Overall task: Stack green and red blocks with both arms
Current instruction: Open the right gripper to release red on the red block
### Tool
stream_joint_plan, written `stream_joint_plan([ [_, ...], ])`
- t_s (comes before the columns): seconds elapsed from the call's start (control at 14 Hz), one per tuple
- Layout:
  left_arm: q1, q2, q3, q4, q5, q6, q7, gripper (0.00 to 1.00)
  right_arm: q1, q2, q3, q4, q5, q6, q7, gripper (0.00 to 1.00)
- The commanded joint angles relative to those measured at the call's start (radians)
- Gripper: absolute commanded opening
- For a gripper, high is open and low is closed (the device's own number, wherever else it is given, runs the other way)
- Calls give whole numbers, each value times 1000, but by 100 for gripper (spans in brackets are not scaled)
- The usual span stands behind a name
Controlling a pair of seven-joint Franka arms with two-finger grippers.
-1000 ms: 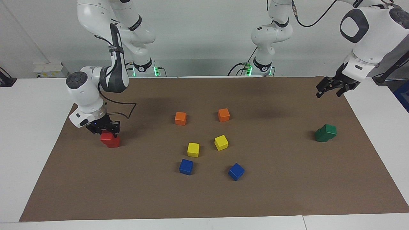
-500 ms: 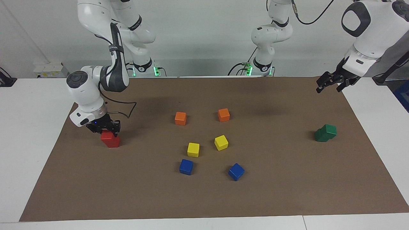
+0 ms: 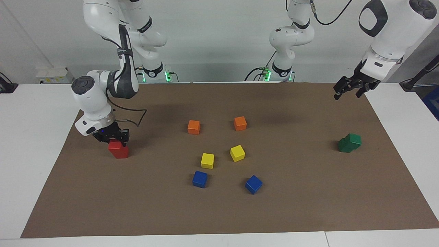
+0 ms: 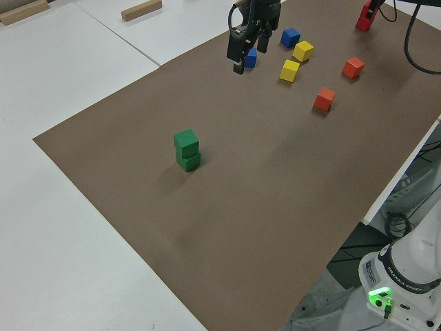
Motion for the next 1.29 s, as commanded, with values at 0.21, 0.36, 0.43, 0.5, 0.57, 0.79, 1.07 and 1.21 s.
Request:
stream_joint_plan([
  [0.21,-23,9,7,37,41,-16,-15,100,-10,-24,9,-22,10,17,-1,100],
  [0.36,-23,9,6,45,38,-19,-15,100,-10,-23,11,-8,10,8,4,100],
  [0.43,-23,7,6,43,36,-19,-15,100,-10,-21,11,3,10,-1,7,100],
  [0.5,-23,7,6,45,30,-21,-15,100,-7,-21,12,16,12,-11,8,100],
  [0.57,-23,7,6,45,28,-19,-17,100,0,-27,14,32,12,-36,11,100],
  [0.79,-21,7,7,45,25,-4,-17,100,39,-64,23,113,12,-177,77,100],
  [1.07,-21,7,6,45,24,-3,-15,100,101,-189,23,135,12,-316,120,100],
  [1.21,-21,7,7,43,9,-1,-20,100,103,-254,23,147,12,-398,122,100],
])
